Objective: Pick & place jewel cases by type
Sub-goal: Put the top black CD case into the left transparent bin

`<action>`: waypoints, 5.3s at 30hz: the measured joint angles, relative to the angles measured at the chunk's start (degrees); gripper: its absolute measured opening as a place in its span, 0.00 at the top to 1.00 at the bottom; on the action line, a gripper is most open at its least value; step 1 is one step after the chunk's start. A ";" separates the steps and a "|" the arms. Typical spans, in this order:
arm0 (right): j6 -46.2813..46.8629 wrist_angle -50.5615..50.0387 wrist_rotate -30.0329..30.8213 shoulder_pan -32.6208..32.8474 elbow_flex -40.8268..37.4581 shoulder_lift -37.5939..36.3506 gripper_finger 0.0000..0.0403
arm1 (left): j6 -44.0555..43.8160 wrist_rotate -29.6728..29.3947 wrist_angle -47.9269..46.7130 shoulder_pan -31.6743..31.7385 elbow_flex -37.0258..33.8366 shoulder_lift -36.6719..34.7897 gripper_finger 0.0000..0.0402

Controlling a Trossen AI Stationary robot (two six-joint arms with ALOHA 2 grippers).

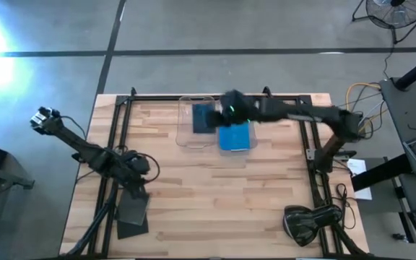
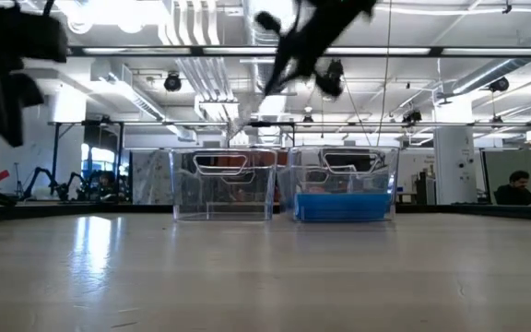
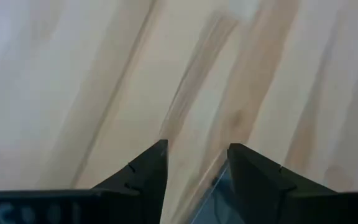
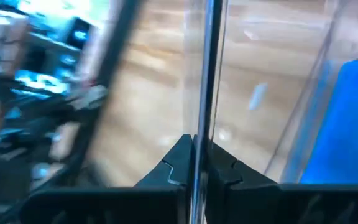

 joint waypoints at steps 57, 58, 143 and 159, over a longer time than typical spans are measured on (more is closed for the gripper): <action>18.94 22.47 2.32 26.04 -10.39 14.97 0.52 | 2.52 0.22 30.41 10.36 -13.43 13.56 0.63; 18.90 22.50 2.12 25.90 -9.24 16.43 0.52 | 1.56 1.09 34.22 10.36 -14.51 14.23 0.63; 18.46 23.27 -5.15 18.22 -2.51 26.41 0.52 | -9.70 12.75 49.16 18.87 -23.00 15.29 0.63; 1.91 28.38 -6.64 18.96 5.40 24.47 0.52 | -9.69 11.53 49.08 11.47 -23.31 15.36 0.63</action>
